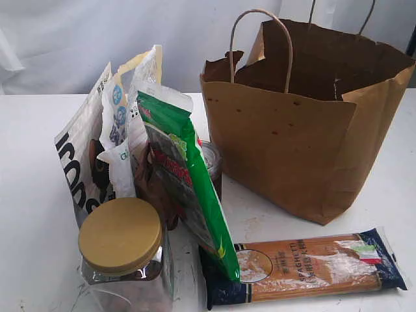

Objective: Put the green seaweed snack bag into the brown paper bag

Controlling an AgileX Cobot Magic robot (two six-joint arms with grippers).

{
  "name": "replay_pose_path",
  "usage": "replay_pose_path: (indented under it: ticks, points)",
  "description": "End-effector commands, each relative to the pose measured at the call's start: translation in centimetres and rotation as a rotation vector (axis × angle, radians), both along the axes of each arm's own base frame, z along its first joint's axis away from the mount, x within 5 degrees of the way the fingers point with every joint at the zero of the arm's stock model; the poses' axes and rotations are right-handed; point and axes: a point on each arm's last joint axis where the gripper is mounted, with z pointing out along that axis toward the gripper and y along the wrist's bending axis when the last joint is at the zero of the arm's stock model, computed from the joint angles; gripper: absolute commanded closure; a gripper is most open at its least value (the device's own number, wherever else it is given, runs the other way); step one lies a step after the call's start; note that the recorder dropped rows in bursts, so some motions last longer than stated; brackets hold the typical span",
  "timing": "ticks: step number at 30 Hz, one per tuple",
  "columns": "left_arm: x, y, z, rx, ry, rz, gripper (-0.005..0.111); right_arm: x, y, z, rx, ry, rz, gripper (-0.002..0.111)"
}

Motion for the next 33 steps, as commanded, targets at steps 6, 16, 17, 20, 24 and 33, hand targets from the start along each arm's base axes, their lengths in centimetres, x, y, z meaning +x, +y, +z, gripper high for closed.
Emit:
replay_pose_path:
  ticks: [6, 16, 17, 20, 24, 33]
  points:
    - [0.0, 0.0, -0.1, 0.001, -0.009, -0.005, 0.107, 0.2, 0.0, 1.1, 0.071, -0.137, -0.019, 0.108]
    - [0.0, 0.0, -0.1, 0.001, -0.009, -0.005, 0.107, 0.3, -0.2, 2.3, 0.103, -0.267, -0.041, 0.108]
    - [0.0, 0.0, -0.1, 0.001, -0.009, -0.005, 0.107, 0.3, -0.2, 2.3, 0.103, -0.267, -0.041, 0.108]
    - [0.0, 0.0, -0.1, 0.001, -0.009, -0.005, 0.107, 0.3, -0.3, 2.3, 0.103, -0.275, -0.042, 0.108]
    - [0.0, 0.0, -0.1, 0.001, -0.009, -0.005, 0.107, 0.1, -0.6, 3.8, 0.09, -0.433, -0.069, 0.108]
    - [0.0, 0.0, -0.1, 0.001, -0.009, -0.005, 0.107, -1.1, 0.0, 8.2, 0.072, -0.397, -0.017, 0.108]
